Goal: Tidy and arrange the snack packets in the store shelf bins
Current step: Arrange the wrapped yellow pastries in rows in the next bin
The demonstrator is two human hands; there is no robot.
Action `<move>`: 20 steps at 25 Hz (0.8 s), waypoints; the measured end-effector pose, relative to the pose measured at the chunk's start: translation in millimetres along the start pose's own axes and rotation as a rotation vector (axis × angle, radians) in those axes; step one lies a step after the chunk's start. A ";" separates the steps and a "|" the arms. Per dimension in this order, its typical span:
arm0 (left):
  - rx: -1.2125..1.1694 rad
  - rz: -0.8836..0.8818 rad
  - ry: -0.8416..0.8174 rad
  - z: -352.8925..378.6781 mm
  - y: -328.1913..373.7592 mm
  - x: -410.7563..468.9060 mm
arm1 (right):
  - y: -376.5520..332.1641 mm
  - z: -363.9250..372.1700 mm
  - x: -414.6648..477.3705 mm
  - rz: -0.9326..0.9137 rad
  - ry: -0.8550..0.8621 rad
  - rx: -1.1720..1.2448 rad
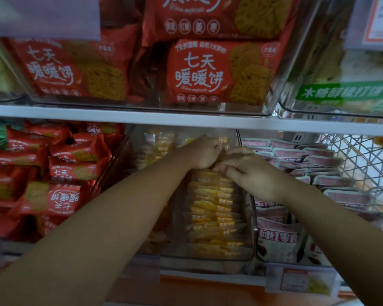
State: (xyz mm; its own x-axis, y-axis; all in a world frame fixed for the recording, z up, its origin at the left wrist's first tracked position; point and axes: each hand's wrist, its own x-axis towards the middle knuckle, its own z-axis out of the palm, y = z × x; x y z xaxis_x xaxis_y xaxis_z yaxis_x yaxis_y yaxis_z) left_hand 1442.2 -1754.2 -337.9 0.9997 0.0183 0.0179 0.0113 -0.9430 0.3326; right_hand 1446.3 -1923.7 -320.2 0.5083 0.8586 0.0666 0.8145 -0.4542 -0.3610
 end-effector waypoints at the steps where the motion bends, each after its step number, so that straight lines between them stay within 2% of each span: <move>1: 0.039 -0.037 0.025 -6.4 1.1 -4.5 | 0.3 0.6 -0.4 0.003 -0.005 -0.007; 6: 0.202 -0.181 0.254 -16.2 -47.3 -6.2 | -0.2 -0.3 0.4 0.026 -0.021 -0.012; 9: 0.156 -0.283 0.197 -9.3 -77.6 1.5 | 0.1 -0.5 -0.1 0.030 -0.030 -0.006; 11: 0.141 -0.254 0.180 -16.8 -62.4 -7.6 | 1.2 0.6 0.5 0.034 -0.031 0.000; 14: 0.163 -0.166 0.246 -25.9 -46.2 -16.9 | 2.3 1.3 1.2 0.031 -0.024 0.007; 17: 0.228 -0.161 0.148 -28.5 -37.1 -19.6 | 1.9 1.3 1.4 0.033 -0.018 0.031; 19: 0.187 -0.185 0.099 -28.2 -34.3 -21.1 | 2.1 1.6 1.4 0.028 -0.009 0.036; 20: 0.064 -0.204 0.128 -27.5 -35.1 -21.4 | 2.2 1.9 1.4 0.024 -0.007 0.033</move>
State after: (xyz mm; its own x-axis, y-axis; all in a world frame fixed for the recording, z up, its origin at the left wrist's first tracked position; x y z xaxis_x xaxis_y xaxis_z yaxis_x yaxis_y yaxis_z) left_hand 1419.8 -1712.4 -324.0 0.9656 0.2483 0.0777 0.2178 -0.9347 0.2810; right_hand 1448.3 -1923.1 -322.7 0.5256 0.8492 0.0516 0.7925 -0.4666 -0.3928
